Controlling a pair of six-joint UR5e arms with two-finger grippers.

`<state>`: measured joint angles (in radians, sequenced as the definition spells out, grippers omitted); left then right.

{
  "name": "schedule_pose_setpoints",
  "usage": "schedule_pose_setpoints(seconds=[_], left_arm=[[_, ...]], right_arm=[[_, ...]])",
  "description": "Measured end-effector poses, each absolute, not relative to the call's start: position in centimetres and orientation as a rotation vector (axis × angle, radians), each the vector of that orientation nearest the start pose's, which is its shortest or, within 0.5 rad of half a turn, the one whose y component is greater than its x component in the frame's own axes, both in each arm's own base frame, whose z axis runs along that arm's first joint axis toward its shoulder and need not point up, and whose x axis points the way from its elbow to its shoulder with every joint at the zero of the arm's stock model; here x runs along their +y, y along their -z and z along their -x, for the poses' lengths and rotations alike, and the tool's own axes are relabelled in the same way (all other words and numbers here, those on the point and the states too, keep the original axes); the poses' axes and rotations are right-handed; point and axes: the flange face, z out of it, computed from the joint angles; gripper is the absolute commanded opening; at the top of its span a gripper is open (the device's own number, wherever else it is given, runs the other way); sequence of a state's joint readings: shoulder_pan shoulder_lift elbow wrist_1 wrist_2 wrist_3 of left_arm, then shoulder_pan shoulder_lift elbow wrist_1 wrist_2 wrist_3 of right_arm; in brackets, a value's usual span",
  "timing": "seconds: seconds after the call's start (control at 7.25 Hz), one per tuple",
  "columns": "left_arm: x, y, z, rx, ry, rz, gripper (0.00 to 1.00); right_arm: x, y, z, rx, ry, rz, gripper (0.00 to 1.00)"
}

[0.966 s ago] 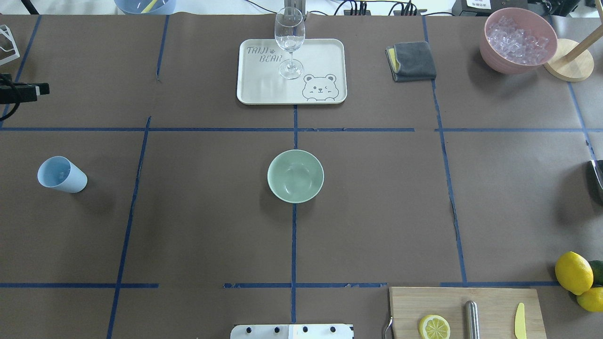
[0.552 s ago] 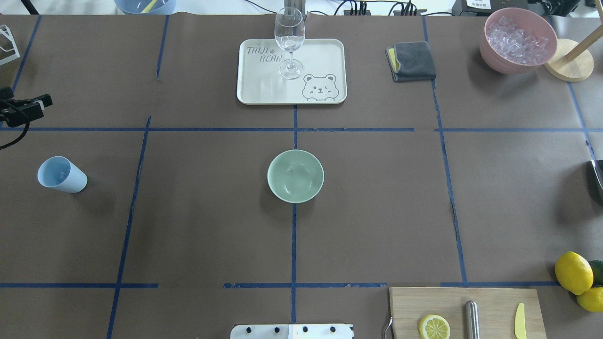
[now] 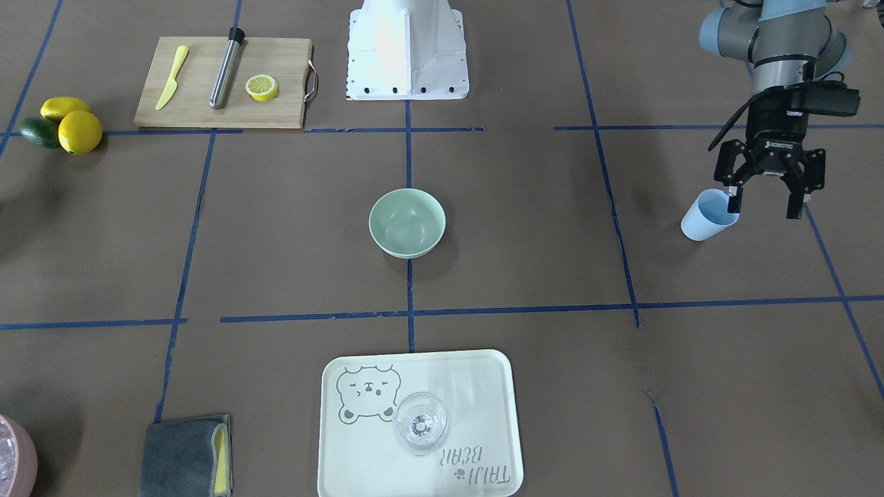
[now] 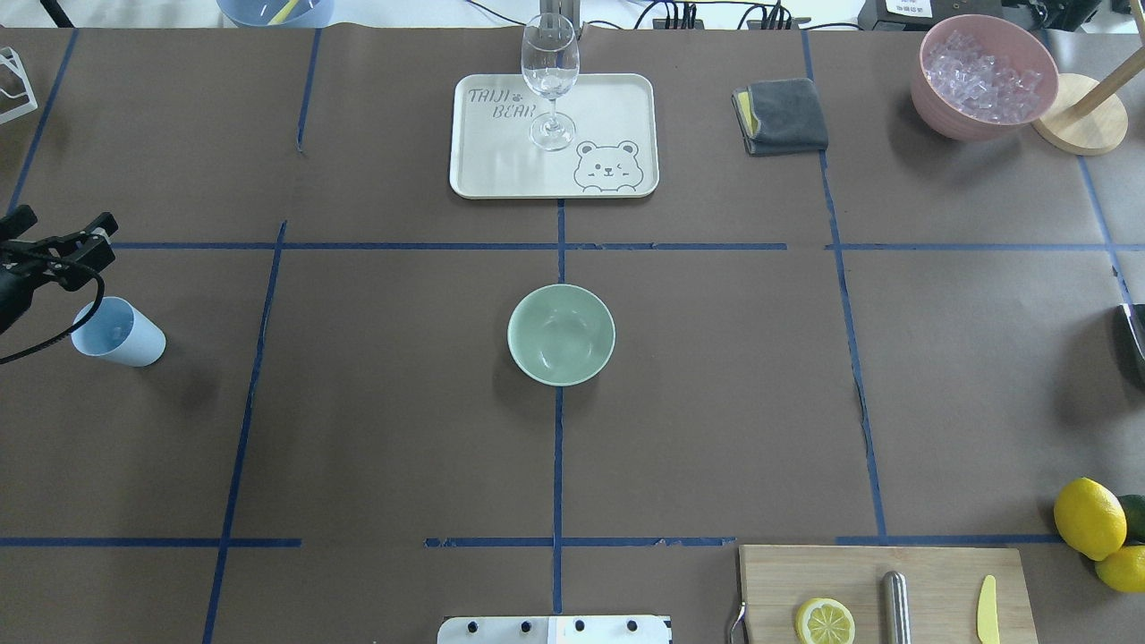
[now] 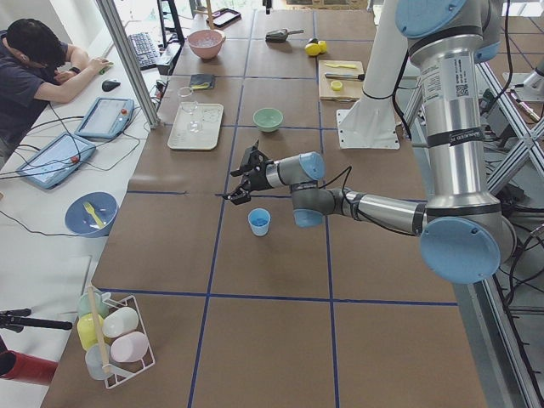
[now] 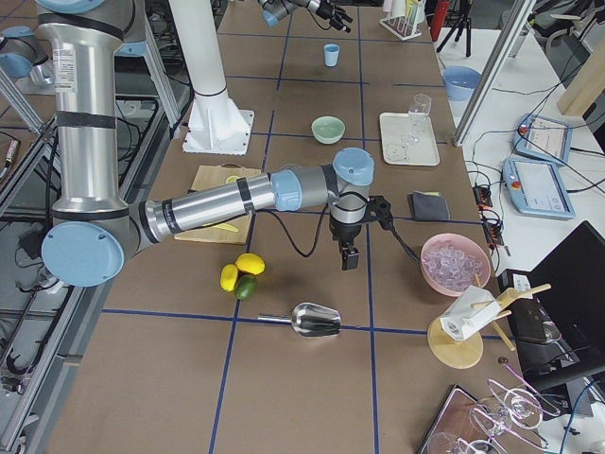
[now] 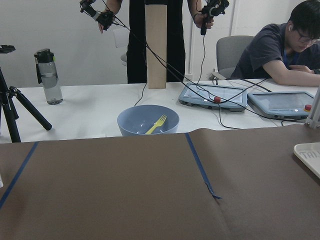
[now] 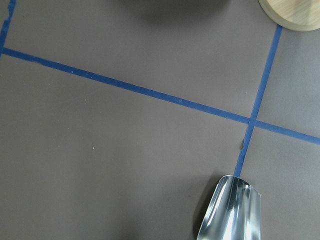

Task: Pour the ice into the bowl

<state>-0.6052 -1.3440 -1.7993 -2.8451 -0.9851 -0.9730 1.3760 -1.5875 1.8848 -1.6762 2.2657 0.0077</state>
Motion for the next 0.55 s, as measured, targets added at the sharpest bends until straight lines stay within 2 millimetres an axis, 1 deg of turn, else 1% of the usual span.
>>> schedule_pose_setpoints(seconds=[0.28, 0.55], left_arm=[[-36.7, -52.8, -24.8, 0.684, 0.429, -1.163, 1.00], [-34.9, -55.3, -26.3, 0.673, 0.455, -1.199, 1.00]], right_arm=[[-48.5, -52.9, 2.5, -0.709, 0.245, -0.113, 1.00], [-48.5, -52.9, 2.5, -0.708, 0.245, -0.113, 1.00]])
